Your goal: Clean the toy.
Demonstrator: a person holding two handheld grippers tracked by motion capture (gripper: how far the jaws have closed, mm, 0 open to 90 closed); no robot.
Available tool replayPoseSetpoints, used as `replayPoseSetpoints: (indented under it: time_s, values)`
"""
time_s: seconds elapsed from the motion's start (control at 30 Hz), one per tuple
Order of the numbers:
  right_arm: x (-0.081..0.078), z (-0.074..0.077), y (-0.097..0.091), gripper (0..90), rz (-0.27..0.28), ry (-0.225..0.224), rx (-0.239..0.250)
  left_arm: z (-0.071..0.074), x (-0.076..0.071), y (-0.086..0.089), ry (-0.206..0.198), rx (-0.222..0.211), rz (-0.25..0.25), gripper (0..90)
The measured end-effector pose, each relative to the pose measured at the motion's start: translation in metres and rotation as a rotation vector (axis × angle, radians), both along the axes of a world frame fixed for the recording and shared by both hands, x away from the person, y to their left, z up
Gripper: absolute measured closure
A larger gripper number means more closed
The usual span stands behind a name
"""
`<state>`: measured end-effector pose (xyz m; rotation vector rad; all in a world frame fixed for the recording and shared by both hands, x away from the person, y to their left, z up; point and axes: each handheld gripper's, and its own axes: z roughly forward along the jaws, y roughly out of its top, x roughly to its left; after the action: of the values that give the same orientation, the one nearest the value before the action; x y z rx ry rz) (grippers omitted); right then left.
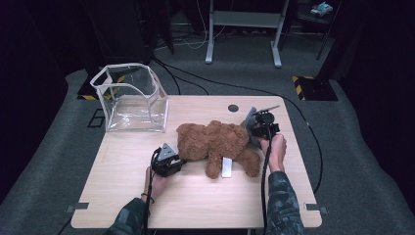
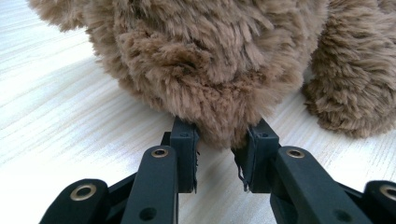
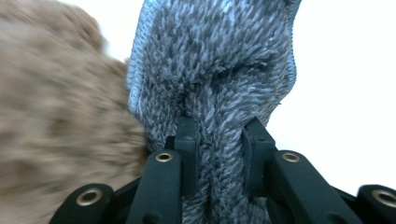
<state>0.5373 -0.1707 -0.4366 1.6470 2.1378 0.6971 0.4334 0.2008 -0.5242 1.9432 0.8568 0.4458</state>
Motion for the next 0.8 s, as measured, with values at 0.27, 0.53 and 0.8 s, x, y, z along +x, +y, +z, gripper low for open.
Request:
replayPoseSetpoints:
  time_s: [0.27, 0.53, 0.8]
  values:
    - [-0.015, 0.061, 0.027, 72.7, 0.1, -0.121, 0.087, 0.0, 0.0, 0.0, -0.001, 0.002, 0.0, 69.8]
    - [-0.008, 0.048, 0.078, 72.8, 0.228, -0.036, 0.053, 0.0, 0.0, 0.0, -0.005, -0.005, 0.004, 69.8]
    - [0.0, 0.032, 0.053, 72.6, 0.12, -0.026, -0.027, 0.0, 0.0, 0.001, -0.003, -0.009, 0.007, 71.5]
